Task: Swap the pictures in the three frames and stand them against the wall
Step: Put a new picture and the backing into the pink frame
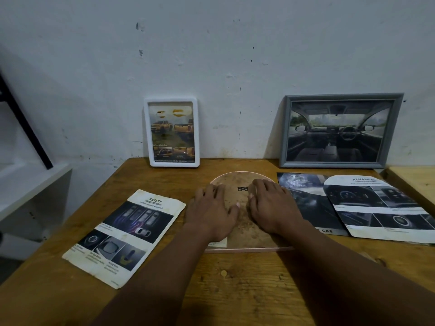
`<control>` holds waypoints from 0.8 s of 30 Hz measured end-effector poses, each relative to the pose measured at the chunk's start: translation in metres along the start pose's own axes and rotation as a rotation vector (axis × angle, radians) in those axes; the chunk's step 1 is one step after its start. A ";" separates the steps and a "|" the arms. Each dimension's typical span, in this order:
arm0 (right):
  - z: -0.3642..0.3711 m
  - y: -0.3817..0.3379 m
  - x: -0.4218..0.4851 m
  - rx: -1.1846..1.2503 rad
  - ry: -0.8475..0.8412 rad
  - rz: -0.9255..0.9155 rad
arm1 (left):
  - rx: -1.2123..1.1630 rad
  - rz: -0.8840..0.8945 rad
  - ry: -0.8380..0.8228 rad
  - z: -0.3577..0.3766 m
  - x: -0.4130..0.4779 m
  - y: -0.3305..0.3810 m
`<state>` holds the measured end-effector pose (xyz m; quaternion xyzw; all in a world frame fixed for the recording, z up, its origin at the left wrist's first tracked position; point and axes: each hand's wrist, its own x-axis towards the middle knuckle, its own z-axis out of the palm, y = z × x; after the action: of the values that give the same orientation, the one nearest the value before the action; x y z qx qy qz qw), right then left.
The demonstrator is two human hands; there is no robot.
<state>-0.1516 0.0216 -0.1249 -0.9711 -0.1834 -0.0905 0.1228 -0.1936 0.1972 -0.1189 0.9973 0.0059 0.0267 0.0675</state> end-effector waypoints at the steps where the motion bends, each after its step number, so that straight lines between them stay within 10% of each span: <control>1: -0.001 -0.002 -0.001 0.003 0.030 0.028 | 0.028 0.001 0.018 0.000 0.000 0.001; 13: -0.019 0.007 -0.011 0.116 0.127 0.402 | -0.028 -0.044 0.078 -0.007 -0.008 0.005; 24: -0.128 0.044 -0.013 0.738 0.376 0.440 | -0.705 -0.043 -0.132 -0.029 0.005 0.063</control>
<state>-0.1634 -0.0574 -0.0145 -0.8451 0.0324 -0.1657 0.5072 -0.1898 0.1388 -0.0811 0.9121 0.0130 -0.0390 0.4080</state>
